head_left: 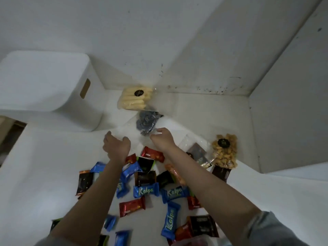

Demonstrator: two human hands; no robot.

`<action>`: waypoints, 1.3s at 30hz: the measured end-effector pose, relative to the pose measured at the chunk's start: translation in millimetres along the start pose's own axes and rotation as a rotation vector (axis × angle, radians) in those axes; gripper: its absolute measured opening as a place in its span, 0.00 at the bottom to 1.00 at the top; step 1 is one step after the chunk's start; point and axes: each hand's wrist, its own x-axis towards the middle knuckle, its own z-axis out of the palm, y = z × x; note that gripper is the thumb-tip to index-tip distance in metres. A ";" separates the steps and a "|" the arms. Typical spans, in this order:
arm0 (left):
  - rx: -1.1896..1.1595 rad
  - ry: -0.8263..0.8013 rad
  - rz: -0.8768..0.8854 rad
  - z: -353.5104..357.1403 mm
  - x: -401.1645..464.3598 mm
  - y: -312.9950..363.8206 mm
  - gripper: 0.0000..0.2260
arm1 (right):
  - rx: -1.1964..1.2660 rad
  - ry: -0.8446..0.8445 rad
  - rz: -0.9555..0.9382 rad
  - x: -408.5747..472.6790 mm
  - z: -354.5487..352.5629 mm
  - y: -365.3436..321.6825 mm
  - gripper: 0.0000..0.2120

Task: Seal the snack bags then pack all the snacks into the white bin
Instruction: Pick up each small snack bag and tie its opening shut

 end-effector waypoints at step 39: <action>-0.816 -0.681 0.768 -213.7 -84.2 40.0 0.05 | -0.018 0.489 -0.828 -214.3 43.5 -58.5 0.19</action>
